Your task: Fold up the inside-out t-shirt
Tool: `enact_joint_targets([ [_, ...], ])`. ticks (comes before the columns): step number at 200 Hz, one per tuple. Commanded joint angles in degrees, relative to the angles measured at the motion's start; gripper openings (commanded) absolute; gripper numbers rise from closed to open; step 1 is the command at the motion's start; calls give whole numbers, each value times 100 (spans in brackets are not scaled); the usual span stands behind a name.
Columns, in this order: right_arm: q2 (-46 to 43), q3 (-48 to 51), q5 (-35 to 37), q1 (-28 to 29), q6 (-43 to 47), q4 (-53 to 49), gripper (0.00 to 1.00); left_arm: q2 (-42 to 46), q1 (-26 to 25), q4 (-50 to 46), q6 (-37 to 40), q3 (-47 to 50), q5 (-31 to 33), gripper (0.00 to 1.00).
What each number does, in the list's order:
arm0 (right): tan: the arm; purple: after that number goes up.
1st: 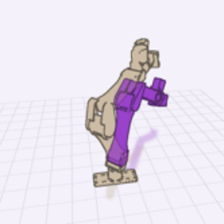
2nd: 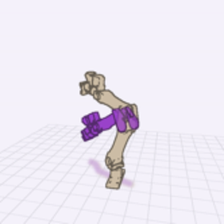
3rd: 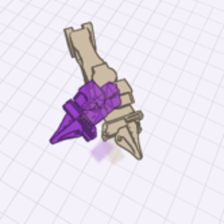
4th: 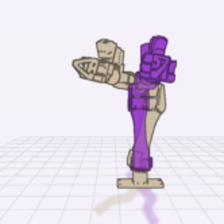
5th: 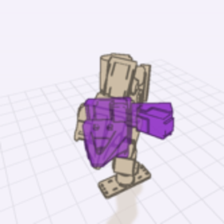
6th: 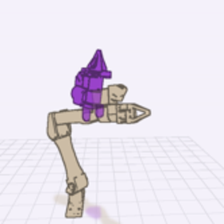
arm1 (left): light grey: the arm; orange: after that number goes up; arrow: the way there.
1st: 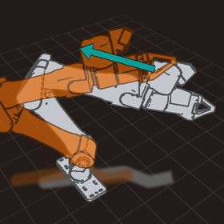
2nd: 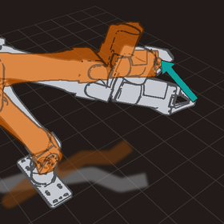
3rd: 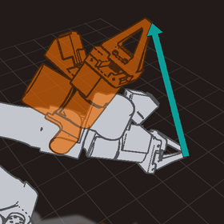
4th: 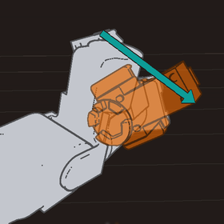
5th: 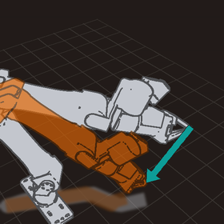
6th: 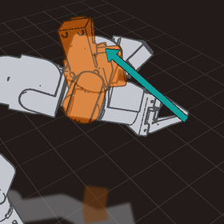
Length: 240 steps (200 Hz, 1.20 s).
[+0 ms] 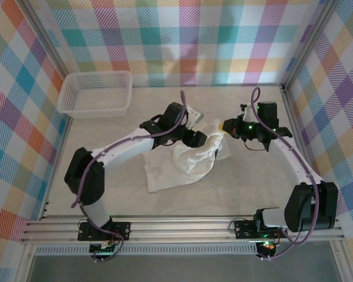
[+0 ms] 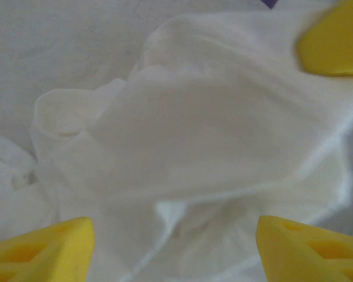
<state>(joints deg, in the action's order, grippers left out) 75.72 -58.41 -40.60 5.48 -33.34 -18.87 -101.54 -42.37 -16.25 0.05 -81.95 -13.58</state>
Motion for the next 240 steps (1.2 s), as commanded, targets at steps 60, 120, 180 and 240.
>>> enact_joint_targets([
  [60,71,-434,596,112,-71,-625,5,-540,91,759,-476,-461,-495,0],
  [120,2131,-1258,2509,-21,1497,-1327,31,664,633,2467,-3685,694,-2036,0],
  [180,-532,777,2088,494,1036,499,57,811,646,1520,-3319,739,-2005,0],
  [240,-551,1542,2681,1239,2782,1680,79,775,669,1386,-3163,627,-2113,0],
])
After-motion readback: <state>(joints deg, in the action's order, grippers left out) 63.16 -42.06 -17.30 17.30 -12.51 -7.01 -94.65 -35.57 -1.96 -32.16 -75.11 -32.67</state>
